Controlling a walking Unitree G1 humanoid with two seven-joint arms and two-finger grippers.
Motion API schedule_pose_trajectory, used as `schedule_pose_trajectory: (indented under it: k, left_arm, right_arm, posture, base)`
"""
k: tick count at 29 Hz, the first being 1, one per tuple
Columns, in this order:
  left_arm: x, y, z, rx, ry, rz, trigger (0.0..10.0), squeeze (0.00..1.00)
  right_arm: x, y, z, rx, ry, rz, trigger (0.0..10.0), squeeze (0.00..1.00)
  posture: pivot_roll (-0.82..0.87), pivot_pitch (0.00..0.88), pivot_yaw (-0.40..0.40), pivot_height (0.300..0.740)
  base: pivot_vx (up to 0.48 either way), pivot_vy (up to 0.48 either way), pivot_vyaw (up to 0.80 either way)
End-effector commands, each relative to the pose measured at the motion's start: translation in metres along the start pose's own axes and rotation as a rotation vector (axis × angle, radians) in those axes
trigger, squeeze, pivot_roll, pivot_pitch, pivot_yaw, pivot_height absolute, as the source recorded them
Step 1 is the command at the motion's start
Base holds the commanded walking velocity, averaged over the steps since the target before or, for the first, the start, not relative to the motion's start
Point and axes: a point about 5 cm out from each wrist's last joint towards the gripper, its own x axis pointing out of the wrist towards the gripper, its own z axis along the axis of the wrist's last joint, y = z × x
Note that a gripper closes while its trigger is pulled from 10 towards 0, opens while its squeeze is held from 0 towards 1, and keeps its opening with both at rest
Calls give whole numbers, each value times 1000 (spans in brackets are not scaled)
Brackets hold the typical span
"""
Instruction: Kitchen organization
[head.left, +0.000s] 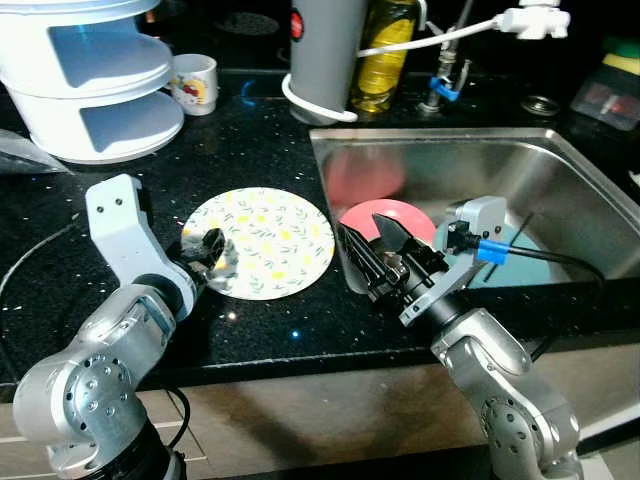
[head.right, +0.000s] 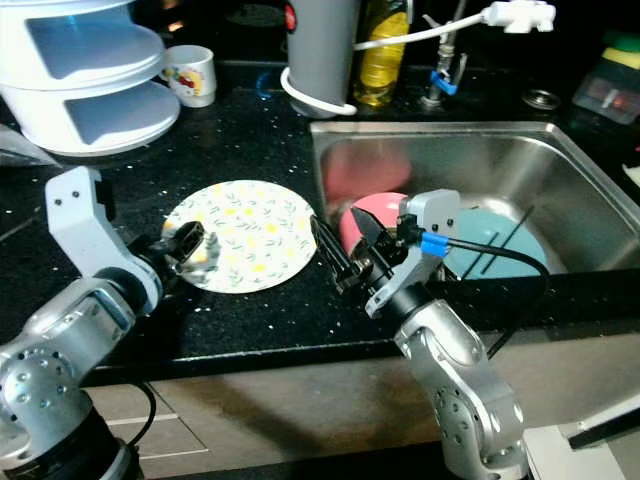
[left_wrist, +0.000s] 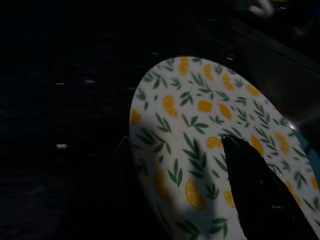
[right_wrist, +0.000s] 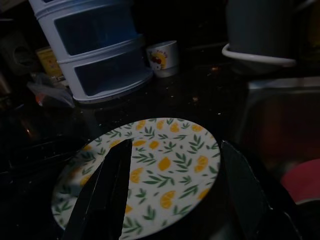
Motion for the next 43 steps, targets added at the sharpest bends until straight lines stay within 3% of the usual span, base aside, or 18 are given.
schedule_pose_trajectory:
  k: [1, 10, 14, 18, 25, 29, 32, 33, 38, 43]
  left_arm:
    - [-1, -4, -9, 59, 47, -42, 10000, 0]
    - [-2, -17, -5, 152, 21, -99, 10000, 0]
    - [-2, -16, -5, 152, 16, -92, 10000, 0]
    - [-2, -6, -7, 118, 31, -22, 10000, 0]
    - [1, 3, -12, 27, 56, 38, 10000, 0]
    - [1, 12, -7, -18, 12, 97, 10000, 0]
    - [7, 23, -6, -119, 2, 145, 10000, 0]
    - [7, 23, -6, -119, 2, 145, 10000, 0]
    - [29, 31, 1, -289, -30, 112, 10000, 0]
    - [40, 30, 3, -340, -20, 81, 10000, 0]
  right_arm:
    - [0, 0, 2, -6, -16, 6, 10000, 0]
    - [-1, 3, 6, 42, -58, 22, 10000, 0]
    - [-1, 3, 6, 48, -62, 26, 10000, 0]
    - [0, 5, 5, 55, -60, 34, 10000, 0]
    - [0, 4, 4, 52, -46, 38, 10000, 0]
    - [-1, 3, 3, 50, -39, 35, 10000, 0]
    - [-1, 3, 3, 46, -35, 31, 10000, 0]
    - [-1, 3, 3, 46, -35, 31, 10000, 0]
    - [0, 2, 3, 34, -31, 18, 10000, 0]
    - [1, 2, 4, 27, -31, 13, 10000, 0]
  posture:
    - [106, 34, -98, 740]
    - [108, 36, -94, 740]
    - [108, 36, -94, 740]
    - [116, 37, -95, 740]
    - [113, 38, -94, 740]
    - [111, 39, -95, 740]
    - [107, 41, -95, 740]
    - [107, 41, -95, 740]
    - [94, 42, -98, 740]
    - [81, 41, -95, 740]
  base:
    - [0, -454, 800]
    - [0, -252, 704]
    - [0, 0, 0]
    - [0, 0, 0]
    - [0, 0, 0]
    - [0, 0, 0]
    - [0, 0, 0]
    - [0, 0, 0]
    - [0, 0, 0]
    - [0, 0, 0]
